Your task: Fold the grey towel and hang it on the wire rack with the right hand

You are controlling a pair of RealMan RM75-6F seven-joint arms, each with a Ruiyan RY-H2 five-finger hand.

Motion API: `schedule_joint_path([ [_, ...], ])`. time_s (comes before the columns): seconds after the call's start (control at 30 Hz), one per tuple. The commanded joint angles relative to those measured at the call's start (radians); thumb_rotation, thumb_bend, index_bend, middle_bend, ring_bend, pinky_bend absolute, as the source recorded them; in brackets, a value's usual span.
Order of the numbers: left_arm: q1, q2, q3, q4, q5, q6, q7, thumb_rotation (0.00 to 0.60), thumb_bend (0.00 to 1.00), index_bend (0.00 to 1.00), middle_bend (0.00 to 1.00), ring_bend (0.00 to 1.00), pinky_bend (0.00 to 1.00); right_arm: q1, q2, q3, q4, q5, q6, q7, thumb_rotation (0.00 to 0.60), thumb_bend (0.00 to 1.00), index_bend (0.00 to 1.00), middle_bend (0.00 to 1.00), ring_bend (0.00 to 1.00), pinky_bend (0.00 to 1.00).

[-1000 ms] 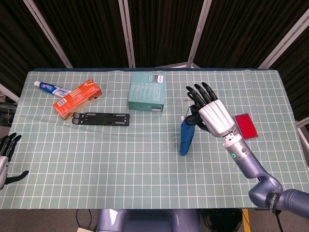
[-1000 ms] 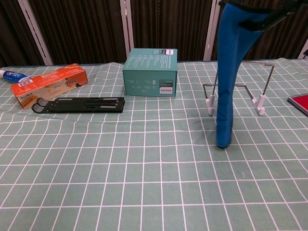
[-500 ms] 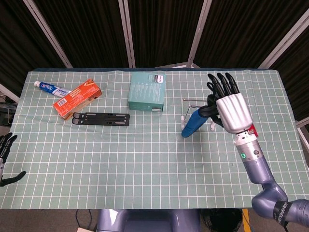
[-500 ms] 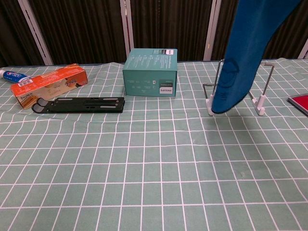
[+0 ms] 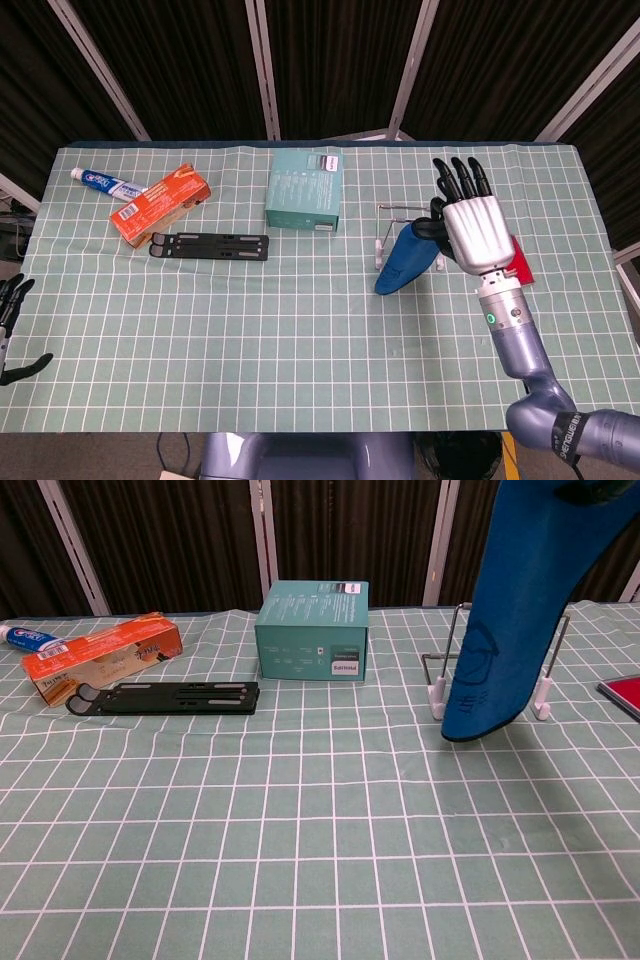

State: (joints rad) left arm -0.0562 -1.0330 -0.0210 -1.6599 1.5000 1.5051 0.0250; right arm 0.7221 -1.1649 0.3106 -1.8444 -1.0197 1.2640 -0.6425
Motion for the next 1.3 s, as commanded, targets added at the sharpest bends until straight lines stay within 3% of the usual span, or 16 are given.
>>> schedule_joint_path([
  [0.03,-0.002,-0.003,-0.002,0.004,-0.007,-0.006,0.002,0.600,0.00,0.00,0.00,0.00,0.00,0.036,-0.052,0.013,0.051,0.069,-0.010,-0.056,0.600,0.41,0.77,0.05,0.00,0.05],
  [0.4,-0.015,-0.011,-0.017,0.024,-0.057,-0.045,0.001,0.600,0.00,0.00,0.00,0.00,0.00,0.105,-0.136,0.034,0.232,0.145,-0.065,-0.071,0.600,0.41,0.78,0.05,0.00,0.05],
  [0.6,-0.021,-0.020,-0.022,0.028,-0.071,-0.060,0.016,0.600,0.00,0.00,0.00,0.00,0.00,0.149,-0.187,0.089,0.296,0.255,-0.039,-0.116,0.600,0.42,0.79,0.05,0.00,0.07],
  [0.8,-0.023,-0.019,-0.021,0.027,-0.076,-0.068,0.012,0.600,0.00,0.00,0.00,0.00,0.00,0.140,-0.148,0.107,0.231,0.295,-0.012,-0.130,0.600,0.42,0.77,0.06,0.00,0.08],
  [1.17,-0.015,-0.007,-0.007,0.016,-0.030,-0.044,-0.011,0.600,0.00,0.00,0.00,0.00,0.00,0.048,-0.007,0.055,-0.010,0.254,0.100,-0.164,0.600,0.42,0.78,0.06,0.00,0.08],
  [1.3,-0.015,-0.005,-0.006,0.015,-0.022,-0.041,-0.015,0.600,0.00,0.00,0.00,0.00,0.00,0.039,0.010,0.042,-0.061,0.264,0.125,-0.197,0.600,0.42,0.84,0.06,0.00,0.08],
])
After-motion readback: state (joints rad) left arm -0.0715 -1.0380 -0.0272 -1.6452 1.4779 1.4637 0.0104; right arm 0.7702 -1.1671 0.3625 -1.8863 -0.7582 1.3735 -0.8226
